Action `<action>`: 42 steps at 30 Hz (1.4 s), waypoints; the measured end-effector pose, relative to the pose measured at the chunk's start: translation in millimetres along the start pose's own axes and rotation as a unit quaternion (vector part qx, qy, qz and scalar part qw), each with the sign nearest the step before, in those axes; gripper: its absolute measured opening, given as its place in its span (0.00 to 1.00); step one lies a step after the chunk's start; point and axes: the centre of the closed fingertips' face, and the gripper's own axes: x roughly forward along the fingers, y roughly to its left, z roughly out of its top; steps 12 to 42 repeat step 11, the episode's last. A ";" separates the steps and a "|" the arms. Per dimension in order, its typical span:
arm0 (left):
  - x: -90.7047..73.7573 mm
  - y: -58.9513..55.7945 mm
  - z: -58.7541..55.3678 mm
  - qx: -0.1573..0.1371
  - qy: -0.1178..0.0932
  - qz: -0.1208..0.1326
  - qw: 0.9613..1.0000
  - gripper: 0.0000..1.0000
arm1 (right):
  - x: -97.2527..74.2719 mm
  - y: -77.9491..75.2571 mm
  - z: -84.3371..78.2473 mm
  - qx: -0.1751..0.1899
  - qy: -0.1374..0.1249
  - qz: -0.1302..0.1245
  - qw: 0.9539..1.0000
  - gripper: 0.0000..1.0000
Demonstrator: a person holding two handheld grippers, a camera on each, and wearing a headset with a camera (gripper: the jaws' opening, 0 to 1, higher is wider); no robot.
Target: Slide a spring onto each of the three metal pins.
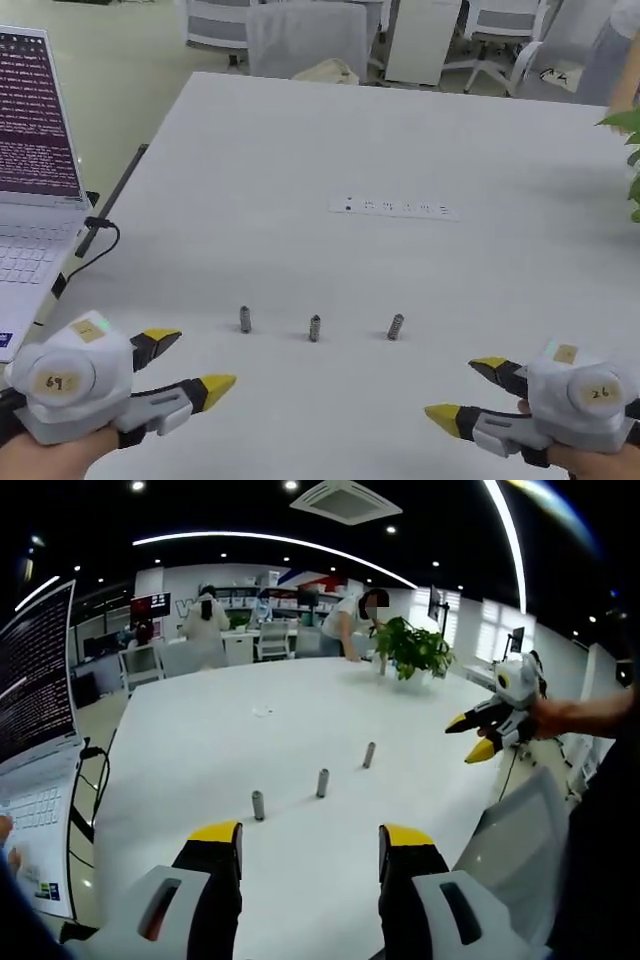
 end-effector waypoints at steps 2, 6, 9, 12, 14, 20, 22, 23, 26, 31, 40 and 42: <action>-0.9 -1.0 -0.2 -0.001 0.000 0.001 1.000 0.50 | -1.9 2.7 -2.8 0.006 -0.001 0.000 1.000 0.57; -3.1 -2.4 -2.1 -0.001 0.002 0.000 1.000 0.51 | -5.5 4.0 -8.2 0.016 0.000 -0.003 1.000 0.58; -5.1 -1.9 -2.3 0.000 0.002 0.002 1.000 0.51 | -6.2 2.6 -8.9 0.021 -0.001 -0.006 1.000 0.60; -6.2 -0.9 -1.5 -0.001 0.000 0.003 1.000 0.52 | -6.4 2.2 -8.4 0.021 -0.002 -0.007 1.000 0.61; -6.2 -0.9 -1.5 -0.001 0.000 0.003 1.000 0.52 | -6.4 2.2 -8.4 0.021 -0.002 -0.007 1.000 0.61; -6.2 -0.9 -1.5 -0.001 0.000 0.003 1.000 0.52 | -6.4 2.2 -8.4 0.021 -0.002 -0.007 1.000 0.61; -6.2 -0.9 -1.5 -0.001 0.000 0.003 1.000 0.52 | -6.4 2.2 -8.4 0.021 -0.002 -0.007 1.000 0.61; -6.2 -0.9 -1.5 -0.001 0.000 0.003 1.000 0.52 | -6.4 2.2 -8.4 0.021 -0.002 -0.007 1.000 0.61; -6.2 -0.9 -1.5 -0.001 0.000 0.003 1.000 0.52 | -6.4 2.2 -8.4 0.021 -0.002 -0.007 1.000 0.61; -6.2 -0.9 -1.5 -0.001 0.000 0.003 1.000 0.52 | -6.4 2.2 -8.4 0.021 -0.002 -0.007 1.000 0.61; -6.2 -0.9 -1.5 -0.001 0.000 0.003 1.000 0.52 | -6.4 2.2 -8.4 0.021 -0.002 -0.007 1.000 0.61; -6.2 -0.9 -1.5 -0.001 0.000 0.003 1.000 0.52 | -6.4 2.2 -8.4 0.021 -0.002 -0.007 1.000 0.61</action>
